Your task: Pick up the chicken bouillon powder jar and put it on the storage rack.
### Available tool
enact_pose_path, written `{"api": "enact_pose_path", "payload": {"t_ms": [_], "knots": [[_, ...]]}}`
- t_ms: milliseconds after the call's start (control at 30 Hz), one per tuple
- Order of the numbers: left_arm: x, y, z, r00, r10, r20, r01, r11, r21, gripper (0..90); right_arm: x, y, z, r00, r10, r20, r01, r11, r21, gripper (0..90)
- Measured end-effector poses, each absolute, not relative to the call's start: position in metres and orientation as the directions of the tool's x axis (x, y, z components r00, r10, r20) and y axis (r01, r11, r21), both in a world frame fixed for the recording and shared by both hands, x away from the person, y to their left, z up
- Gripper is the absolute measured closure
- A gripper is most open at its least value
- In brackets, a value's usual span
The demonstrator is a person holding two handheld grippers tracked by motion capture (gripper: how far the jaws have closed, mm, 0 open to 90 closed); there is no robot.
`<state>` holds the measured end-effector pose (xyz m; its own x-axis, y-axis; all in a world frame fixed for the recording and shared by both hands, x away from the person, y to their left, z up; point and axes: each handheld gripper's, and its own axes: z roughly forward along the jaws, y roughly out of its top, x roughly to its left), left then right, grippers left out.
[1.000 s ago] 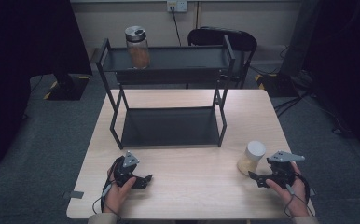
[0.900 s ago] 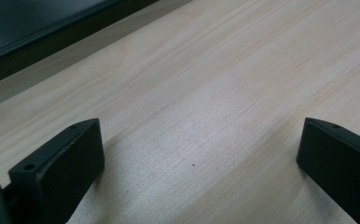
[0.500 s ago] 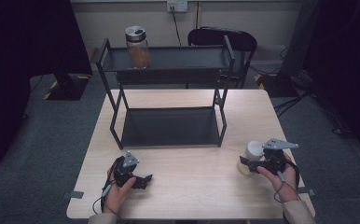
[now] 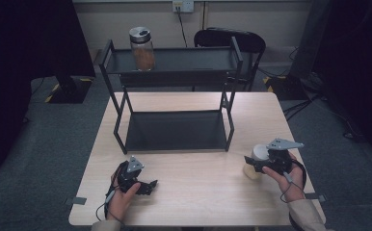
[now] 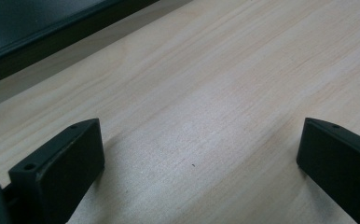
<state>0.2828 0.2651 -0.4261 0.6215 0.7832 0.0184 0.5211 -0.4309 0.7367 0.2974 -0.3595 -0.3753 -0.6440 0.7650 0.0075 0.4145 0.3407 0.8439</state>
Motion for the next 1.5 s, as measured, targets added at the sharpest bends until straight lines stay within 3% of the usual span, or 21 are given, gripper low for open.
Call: {"api": "enact_pose_path", "payload": {"t_ms": [1500], "knots": [[0.283,0.265,-0.426,0.621,0.783,0.018,0.521,-0.431,0.737,0.0,0.358,-0.257,-0.302,-0.774,0.633,0.013,0.364,0.429,0.827,35.1]]}}
